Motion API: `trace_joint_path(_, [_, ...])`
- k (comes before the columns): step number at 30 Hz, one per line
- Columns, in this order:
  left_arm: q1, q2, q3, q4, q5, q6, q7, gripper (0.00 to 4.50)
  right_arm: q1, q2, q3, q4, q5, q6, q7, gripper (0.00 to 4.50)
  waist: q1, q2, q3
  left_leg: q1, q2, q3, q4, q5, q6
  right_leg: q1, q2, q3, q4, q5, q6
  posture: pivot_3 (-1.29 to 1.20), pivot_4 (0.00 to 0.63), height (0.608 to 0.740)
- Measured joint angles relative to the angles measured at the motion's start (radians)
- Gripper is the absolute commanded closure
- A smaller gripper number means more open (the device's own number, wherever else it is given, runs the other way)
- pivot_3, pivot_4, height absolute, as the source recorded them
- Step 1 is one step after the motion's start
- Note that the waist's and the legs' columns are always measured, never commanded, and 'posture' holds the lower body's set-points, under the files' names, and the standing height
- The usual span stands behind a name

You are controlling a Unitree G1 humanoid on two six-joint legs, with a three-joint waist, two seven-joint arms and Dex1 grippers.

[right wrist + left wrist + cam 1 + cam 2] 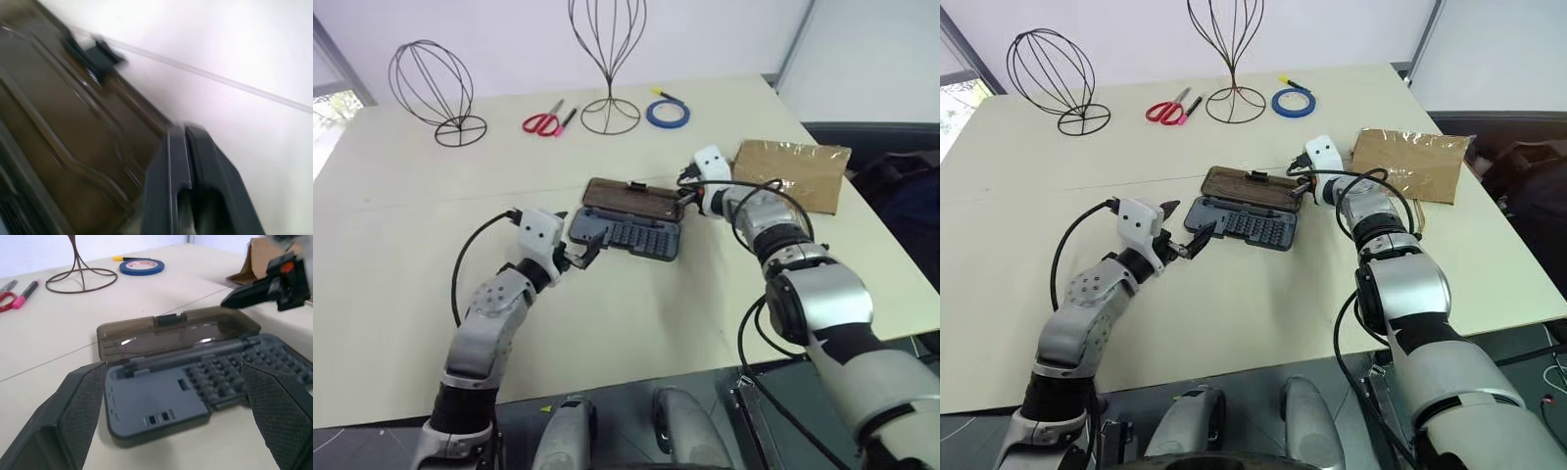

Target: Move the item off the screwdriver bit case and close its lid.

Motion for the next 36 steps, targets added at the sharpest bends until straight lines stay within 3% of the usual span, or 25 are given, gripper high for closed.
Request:
trace_joint_path(15, [-0.002, 0.005, 0.005, 0.000, 0.000, 0.007, 0.006, 0.00, 0.010, 0.004, 0.007, -0.009, -0.041, -0.020, 0.012, 4.47, -0.002, 0.000, 0.000, 0.000, 0.000, 0.000, 0.000, 0.000, 0.000, 0.000, 0.001, 0.000, 0.000, 0.000, 0.000, 0.00, 0.150, 0.740])
trace_joint_path(18, [-0.003, 0.005, 0.005, 0.000, 0.000, 0.007, 0.006, 0.00, 0.011, 0.007, 0.010, -0.010, -0.050, -0.023, 0.017, 3.60, -0.002, 0.000, 0.000, 0.000, 0.000, 0.000, 0.000, 0.000, 0.000, 0.000, 0.001, 0.000, 0.000, 0.000, 0.000, 0.00, 0.150, 0.740])
trace_joint_path(23, [-0.003, 0.004, 0.005, 0.000, 0.000, 0.008, 0.007, 0.00, 0.021, 0.021, 0.009, -0.007, -0.050, -0.017, 0.021, 1.02, 0.001, 0.000, 0.000, 0.000, 0.000, 0.000, 0.000, 0.000, 0.000, 0.000, 0.000, 0.000, 0.000, 0.000, 0.000, 0.00, 0.150, 0.740])
trace_joint_path(31, [-0.003, 0.004, 0.004, 0.000, 0.000, 0.008, 0.008, 0.00, 0.017, 0.029, 0.008, -0.007, -0.051, 0.000, -0.014, 1.02, 0.001, 0.000, 0.000, 0.000, 0.000, 0.000, 0.000, 0.000, 0.000, 0.000, 0.000, 0.000, 0.000, 0.000, 0.000, 0.00, 0.150, 0.740])
trace_joint_path(34, [-0.003, 0.004, 0.005, 0.000, 0.000, 0.008, 0.009, 0.00, 0.016, 0.036, 0.005, -0.007, -0.050, 0.009, -0.017, 1.90, 0.001, 0.000, 0.000, 0.000, 0.000, 0.000, 0.000, 0.000, 0.000, 0.000, 0.000, 0.000, 0.000, 0.000, 0.000, 0.00, 0.150, 0.740])
trace_joint_path(36, [-0.003, 0.003, 0.004, -0.001, 0.000, 0.008, 0.009, 0.00, 0.013, 0.036, 0.000, -0.008, -0.051, 0.016, -0.027, 2.89, 0.001, 0.000, 0.000, 0.001, 0.000, 0.000, 0.000, 0.000, 0.000, 0.001, 0.000, 0.000, 0.000, 0.000, 0.000, 0.00, 0.150, 0.740])
